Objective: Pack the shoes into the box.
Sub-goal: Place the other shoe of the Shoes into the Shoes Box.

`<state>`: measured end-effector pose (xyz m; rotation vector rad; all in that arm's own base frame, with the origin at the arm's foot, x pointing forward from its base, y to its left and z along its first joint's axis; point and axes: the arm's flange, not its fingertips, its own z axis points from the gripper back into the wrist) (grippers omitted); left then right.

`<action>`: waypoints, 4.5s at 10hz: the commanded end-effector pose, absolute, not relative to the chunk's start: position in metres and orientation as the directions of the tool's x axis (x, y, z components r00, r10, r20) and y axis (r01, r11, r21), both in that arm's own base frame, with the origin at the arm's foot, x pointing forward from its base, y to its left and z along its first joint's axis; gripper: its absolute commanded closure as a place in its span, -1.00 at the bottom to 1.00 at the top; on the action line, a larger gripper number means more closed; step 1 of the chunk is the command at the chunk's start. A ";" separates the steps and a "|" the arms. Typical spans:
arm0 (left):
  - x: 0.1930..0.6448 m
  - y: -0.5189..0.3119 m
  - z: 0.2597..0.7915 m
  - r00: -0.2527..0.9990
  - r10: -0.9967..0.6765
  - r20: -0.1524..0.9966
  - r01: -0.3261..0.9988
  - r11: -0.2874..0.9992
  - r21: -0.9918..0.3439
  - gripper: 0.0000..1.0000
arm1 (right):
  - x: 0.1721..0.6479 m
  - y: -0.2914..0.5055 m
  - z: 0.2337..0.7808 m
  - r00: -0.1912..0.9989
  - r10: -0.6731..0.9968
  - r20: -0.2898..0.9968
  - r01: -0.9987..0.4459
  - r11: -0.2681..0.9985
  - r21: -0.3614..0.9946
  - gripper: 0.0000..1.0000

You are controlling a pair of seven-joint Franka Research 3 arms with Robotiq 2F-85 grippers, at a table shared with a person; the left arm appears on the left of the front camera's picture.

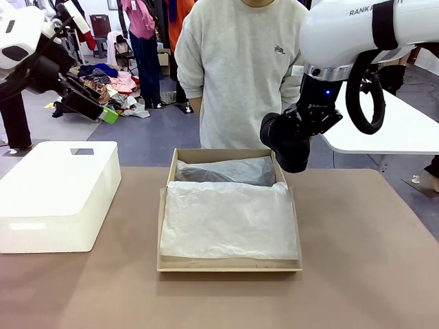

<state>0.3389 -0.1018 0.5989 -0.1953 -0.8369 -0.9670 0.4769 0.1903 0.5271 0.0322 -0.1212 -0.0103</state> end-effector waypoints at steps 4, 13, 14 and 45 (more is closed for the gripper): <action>0.339 -0.101 0.600 0.286 -0.647 0.707 0.795 0.572 0.201 -1.00 | 0.450 0.240 0.540 0.933 -0.318 0.166 0.304 0.947 0.102 1.00; 0.339 -0.101 0.600 0.286 -0.647 0.707 0.795 0.572 0.201 -1.00 | 0.462 0.344 0.534 0.590 -0.806 0.050 0.781 0.586 0.215 1.00; 0.339 -0.101 0.600 0.286 -0.647 0.707 0.795 0.572 0.201 -1.00 | 0.468 0.351 0.532 0.570 -0.821 0.046 0.802 0.567 0.189 1.00; 0.339 -0.101 0.600 0.286 -0.647 0.707 0.795 0.572 0.201 -1.00 | 0.503 0.442 0.450 0.012 -0.998 -0.061 0.991 0.004 0.133 1.00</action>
